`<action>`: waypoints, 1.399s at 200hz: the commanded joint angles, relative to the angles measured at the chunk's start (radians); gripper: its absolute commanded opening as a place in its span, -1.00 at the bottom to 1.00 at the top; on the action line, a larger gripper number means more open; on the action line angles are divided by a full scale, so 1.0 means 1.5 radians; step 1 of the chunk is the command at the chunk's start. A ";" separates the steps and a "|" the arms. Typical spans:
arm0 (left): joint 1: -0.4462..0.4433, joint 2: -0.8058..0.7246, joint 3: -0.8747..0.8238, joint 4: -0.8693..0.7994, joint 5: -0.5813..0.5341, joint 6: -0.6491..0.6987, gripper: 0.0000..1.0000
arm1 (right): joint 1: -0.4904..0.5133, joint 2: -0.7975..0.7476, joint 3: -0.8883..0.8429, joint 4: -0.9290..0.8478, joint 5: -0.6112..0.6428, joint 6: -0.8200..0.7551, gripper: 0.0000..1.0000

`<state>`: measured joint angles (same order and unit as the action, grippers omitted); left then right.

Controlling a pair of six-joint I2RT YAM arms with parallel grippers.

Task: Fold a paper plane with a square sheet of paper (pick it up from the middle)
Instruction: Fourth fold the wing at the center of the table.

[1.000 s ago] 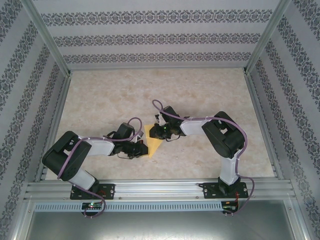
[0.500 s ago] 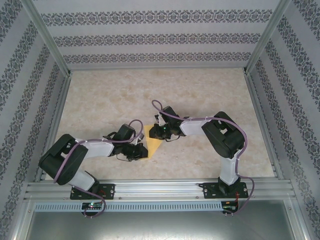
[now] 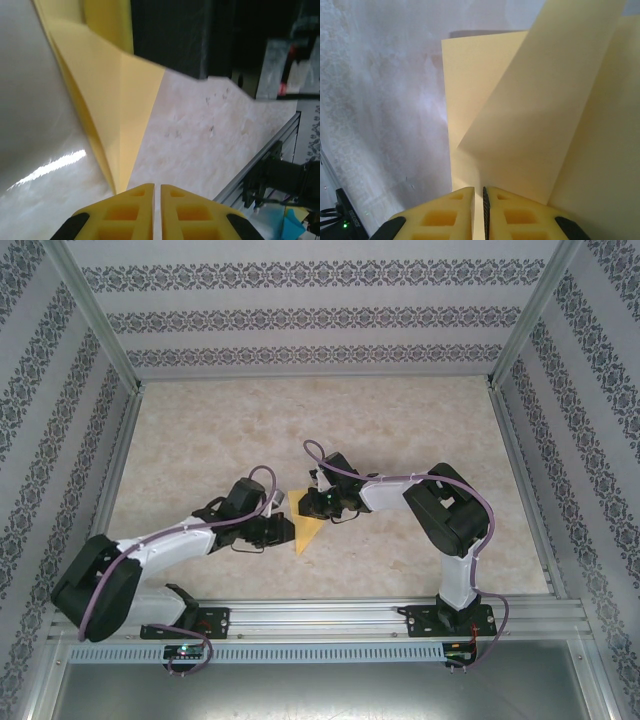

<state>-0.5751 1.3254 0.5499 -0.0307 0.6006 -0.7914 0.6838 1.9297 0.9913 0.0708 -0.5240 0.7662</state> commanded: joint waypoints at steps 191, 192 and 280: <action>-0.034 0.225 -0.049 0.151 0.136 -0.035 -0.69 | 0.008 0.045 -0.011 -0.048 0.047 -0.008 -0.69; -0.035 0.226 -0.049 0.151 0.136 -0.034 -0.69 | 0.008 0.045 -0.011 -0.048 0.048 -0.008 -0.69; -0.061 0.209 -0.074 0.157 0.142 -0.042 -0.69 | 0.006 0.045 -0.013 -0.048 0.049 -0.009 -0.69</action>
<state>-0.5751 1.5818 0.4816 0.2348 0.7368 -0.8570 0.6853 1.9327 0.9932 0.0711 -0.5247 0.7662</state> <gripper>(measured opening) 0.153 0.153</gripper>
